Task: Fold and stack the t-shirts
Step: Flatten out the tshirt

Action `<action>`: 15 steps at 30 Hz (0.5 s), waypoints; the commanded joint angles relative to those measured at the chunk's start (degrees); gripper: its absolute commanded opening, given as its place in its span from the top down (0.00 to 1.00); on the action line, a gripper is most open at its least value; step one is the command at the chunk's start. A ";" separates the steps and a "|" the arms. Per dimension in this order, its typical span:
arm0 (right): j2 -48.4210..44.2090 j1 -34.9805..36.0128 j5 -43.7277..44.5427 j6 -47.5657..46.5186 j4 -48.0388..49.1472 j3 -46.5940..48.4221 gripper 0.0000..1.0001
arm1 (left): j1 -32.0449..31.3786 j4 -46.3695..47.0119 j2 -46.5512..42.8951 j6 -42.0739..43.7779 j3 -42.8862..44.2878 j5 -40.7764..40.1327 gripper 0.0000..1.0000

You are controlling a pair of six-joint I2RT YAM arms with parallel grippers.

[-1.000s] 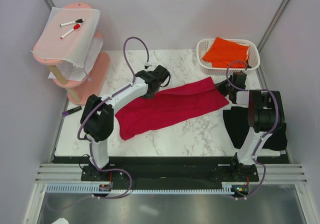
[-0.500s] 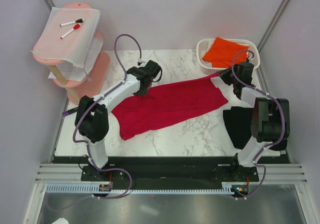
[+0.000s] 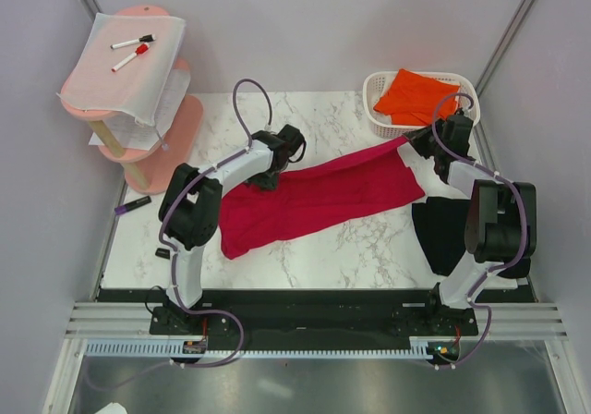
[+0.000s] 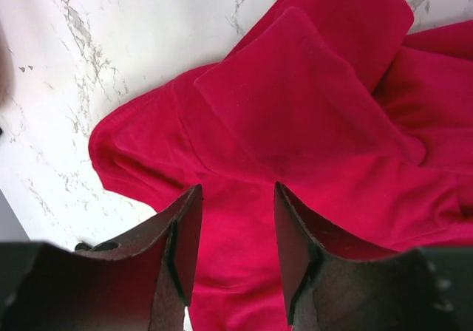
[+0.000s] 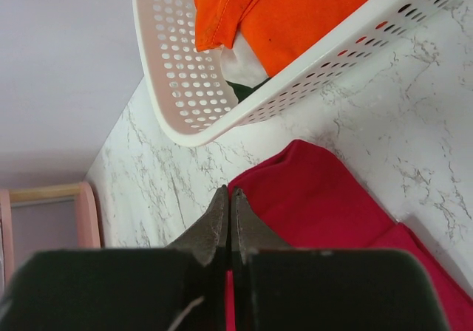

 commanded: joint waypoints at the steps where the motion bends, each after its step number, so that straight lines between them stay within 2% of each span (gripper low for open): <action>1: 0.17 -0.88 -0.87 -0.53 1.92 1.09 1.00 | 0.30 1.83 -0.86 1.24 -0.21 0.31 0.49; 3: 0.17 -1.05 -0.87 -0.62 1.92 1.18 1.00 | 0.47 3.49 -2.00 1.06 -0.82 1.53 0.48; 6: 0.52 -1.14 -1.05 -0.71 1.83 1.00 1.00 | 1.35 7.61 -6.92 0.97 -4.50 4.86 0.31; 7: 0.69 -1.23 -1.22 -0.71 1.92 1.00 1.00 | 2.48 11.72 -10.32 0.97 -7.82 6.10 0.29; 13: 1.13 -1.41 -1.49 -0.88 2.10 0.56 1.00 | 8.28 28.51 -23.69 0.01 -22.77 17.43 0.26; 15: 1.31 -1.41 -1.58 -0.88 2.10 0.48 1.00 | 8.82 31.88 -25.64 -0.26 -25.16 19.54 0.26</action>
